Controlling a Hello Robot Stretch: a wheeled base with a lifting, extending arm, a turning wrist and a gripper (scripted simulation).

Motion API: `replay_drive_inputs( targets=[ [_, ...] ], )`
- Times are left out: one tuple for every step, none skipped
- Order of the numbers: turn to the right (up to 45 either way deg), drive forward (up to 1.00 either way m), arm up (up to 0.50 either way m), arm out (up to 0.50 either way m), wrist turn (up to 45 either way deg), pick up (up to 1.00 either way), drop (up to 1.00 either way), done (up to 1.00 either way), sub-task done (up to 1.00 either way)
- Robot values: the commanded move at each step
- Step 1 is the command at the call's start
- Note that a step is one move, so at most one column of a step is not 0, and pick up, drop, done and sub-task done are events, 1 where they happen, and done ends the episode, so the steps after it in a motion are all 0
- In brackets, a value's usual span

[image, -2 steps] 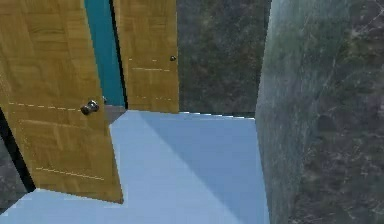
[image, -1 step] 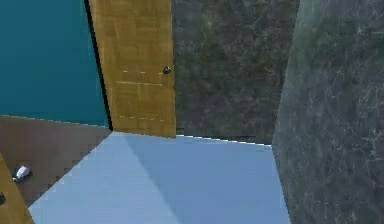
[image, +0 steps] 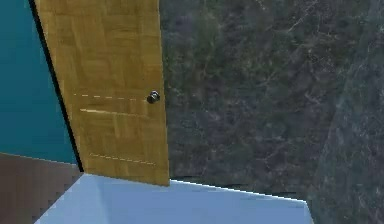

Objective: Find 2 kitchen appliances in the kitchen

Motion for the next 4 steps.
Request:
replay_drive_inputs(
  targets=[
    [-39.0, 0.00, 0.00, 0.00, 0.0, 0.00, 0.00, 0.00, 0.00],
    [0.0, 0.85, 0.00, 0.00, 0.0, 0.00, 0.00, 0.00, 0.00],
    [-39.0, 0.00, 0.00, 0.00, 0.0, 0.00, 0.00, 0.00, 0.00],
    [0.0, 0.05, 0.00, 0.00, 0.0, 0.00, 0.00, 0.00, 0.00]
  ],
)
